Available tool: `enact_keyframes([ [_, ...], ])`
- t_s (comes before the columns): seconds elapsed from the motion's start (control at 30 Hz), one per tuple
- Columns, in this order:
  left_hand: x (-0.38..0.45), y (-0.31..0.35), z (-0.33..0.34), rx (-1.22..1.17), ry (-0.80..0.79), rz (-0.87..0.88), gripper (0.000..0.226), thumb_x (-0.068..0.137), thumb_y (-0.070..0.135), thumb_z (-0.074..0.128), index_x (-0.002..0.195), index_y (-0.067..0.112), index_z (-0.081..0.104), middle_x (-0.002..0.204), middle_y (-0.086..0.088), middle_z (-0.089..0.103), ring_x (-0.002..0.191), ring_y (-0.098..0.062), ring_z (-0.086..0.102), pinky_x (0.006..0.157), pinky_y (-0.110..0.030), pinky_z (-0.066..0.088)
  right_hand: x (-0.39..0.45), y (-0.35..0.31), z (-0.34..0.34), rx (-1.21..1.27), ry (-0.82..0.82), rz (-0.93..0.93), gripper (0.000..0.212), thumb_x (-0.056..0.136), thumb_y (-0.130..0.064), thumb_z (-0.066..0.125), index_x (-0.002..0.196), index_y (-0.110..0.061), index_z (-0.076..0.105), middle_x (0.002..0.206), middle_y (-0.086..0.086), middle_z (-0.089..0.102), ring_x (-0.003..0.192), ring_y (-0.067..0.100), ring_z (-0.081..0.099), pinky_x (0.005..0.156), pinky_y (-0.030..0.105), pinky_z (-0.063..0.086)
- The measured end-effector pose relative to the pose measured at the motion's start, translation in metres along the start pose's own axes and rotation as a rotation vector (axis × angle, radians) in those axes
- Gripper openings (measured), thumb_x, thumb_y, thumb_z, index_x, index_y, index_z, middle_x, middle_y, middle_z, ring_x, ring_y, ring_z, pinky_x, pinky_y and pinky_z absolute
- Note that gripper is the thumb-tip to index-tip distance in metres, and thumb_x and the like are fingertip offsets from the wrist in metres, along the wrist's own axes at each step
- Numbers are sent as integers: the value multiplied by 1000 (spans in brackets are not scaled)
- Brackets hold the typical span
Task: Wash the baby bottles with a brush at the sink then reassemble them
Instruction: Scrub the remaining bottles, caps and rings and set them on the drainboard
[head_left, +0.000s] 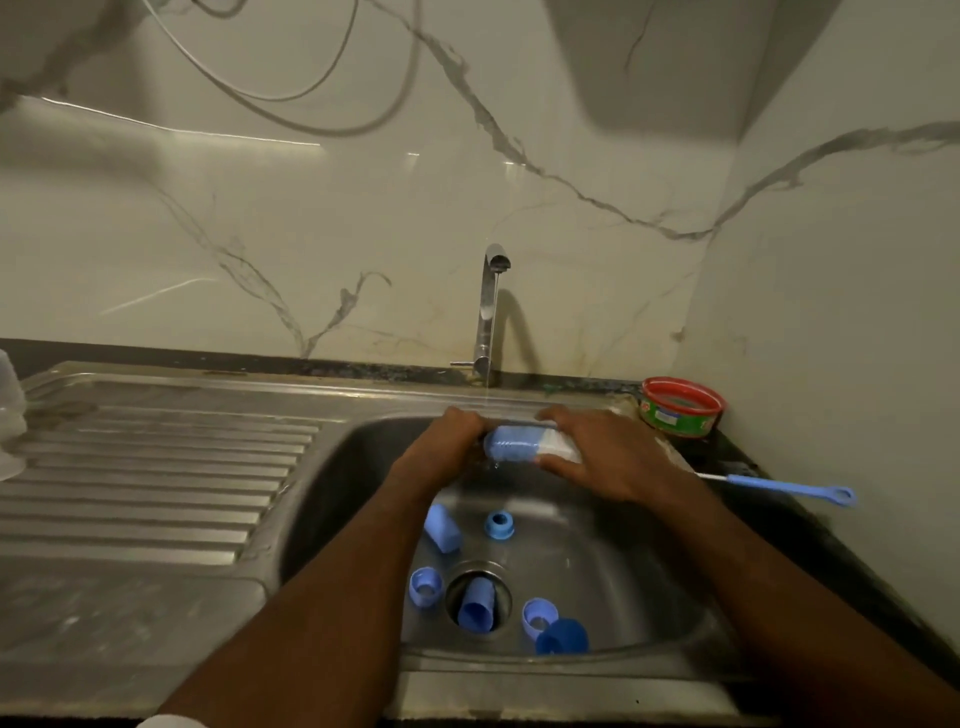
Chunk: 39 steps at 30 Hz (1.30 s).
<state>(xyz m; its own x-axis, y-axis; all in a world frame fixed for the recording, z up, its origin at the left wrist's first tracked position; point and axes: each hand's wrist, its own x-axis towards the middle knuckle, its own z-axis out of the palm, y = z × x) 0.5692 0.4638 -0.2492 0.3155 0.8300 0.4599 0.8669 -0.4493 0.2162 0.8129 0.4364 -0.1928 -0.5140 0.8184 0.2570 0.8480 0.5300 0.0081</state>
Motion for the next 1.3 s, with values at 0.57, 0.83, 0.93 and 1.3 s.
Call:
enact_keyframes([
  [0.57,8,13,-7,20,218,62,24,93,18,72,116,14,71,107,-9,75,98,-22,71,89,-39,56,7,-7,-5,333,-5,312,53,100,-63,44,124,-21,64,100,-2,74,81,14,67,74,29,55],
  [0.83,-6,-3,-2,-34,-36,-71,25,96,23,67,119,14,67,116,-8,69,104,-19,65,95,-38,53,13,-15,9,-475,34,-175,64,93,-41,66,149,-38,36,137,3,51,104,26,61,72,34,49],
  [0.93,-6,-4,-2,-25,38,-83,25,93,33,70,115,20,69,111,-3,71,97,-14,65,90,-34,54,14,-10,9,-398,111,-91,37,97,-49,58,133,-41,56,114,0,67,98,22,66,78,37,53],
  [1.3,10,2,-5,97,165,-95,23,93,28,71,114,19,72,104,-6,73,95,-19,68,87,-33,54,2,18,-20,1006,-372,564,36,105,-32,53,112,-3,72,66,7,71,43,13,57,36,18,40],
])
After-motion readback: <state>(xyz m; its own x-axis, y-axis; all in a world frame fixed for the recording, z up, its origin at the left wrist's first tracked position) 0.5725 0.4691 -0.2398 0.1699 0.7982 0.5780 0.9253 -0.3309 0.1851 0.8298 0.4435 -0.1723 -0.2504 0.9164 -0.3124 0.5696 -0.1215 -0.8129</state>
